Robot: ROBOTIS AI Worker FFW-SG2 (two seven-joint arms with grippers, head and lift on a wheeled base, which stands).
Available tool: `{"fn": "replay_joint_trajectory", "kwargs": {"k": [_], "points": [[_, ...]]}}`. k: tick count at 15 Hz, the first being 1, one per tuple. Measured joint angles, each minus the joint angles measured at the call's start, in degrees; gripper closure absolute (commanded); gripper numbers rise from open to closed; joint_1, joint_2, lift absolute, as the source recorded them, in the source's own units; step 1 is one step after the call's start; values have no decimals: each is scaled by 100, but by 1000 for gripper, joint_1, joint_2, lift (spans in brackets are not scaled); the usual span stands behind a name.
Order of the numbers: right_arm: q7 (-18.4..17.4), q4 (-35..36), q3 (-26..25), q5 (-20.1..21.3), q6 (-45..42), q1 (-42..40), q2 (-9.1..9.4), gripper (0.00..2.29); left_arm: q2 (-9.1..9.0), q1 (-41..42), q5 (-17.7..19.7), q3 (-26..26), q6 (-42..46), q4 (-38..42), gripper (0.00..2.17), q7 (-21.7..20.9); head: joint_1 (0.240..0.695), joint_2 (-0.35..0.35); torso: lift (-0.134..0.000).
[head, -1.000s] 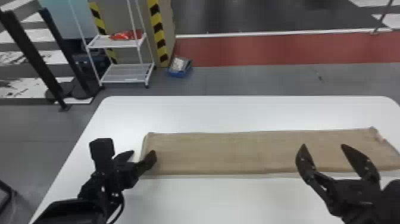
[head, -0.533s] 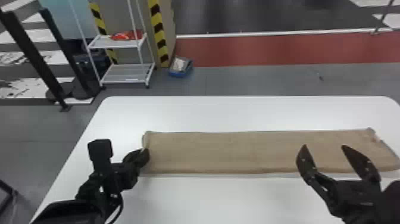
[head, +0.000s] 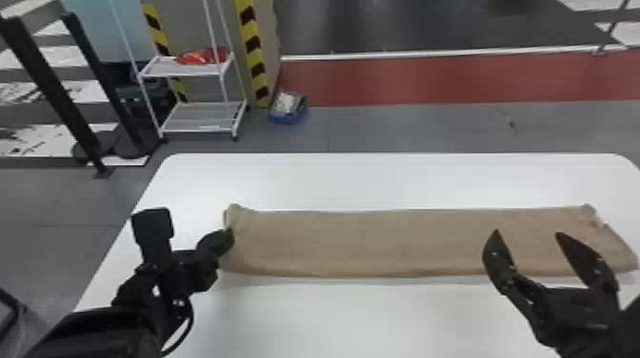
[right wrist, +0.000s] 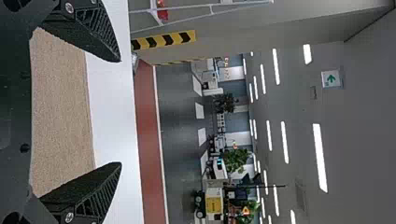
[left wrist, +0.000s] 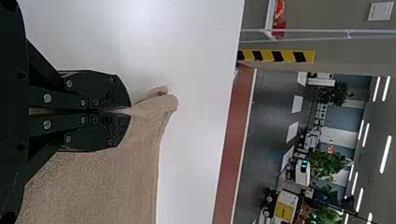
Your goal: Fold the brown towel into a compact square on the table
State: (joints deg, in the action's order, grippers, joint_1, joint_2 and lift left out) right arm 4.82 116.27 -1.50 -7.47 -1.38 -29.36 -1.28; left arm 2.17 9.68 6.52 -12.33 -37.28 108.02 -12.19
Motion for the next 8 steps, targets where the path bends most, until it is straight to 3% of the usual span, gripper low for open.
{"fn": "replay_joint_trajectory", "kwargs": {"k": [2,5,6,8], "points": [[-18,64,-254,-84,37,-33,-18,93,-31,36,129,298,-411,694,1794,452,695,51,-110],[-372,156,-703,-266,306,-83,-212,90,-160,171,739,737,-1199,1845,1794,690,695,-102,-110],[-602,157,-829,-304,433,-75,-298,90,-196,211,709,1051,-1327,2095,1791,887,695,-148,-110],[-891,97,-1071,-371,728,12,-445,90,-214,225,299,1850,-1378,2220,1791,1355,695,-233,-110]]}}
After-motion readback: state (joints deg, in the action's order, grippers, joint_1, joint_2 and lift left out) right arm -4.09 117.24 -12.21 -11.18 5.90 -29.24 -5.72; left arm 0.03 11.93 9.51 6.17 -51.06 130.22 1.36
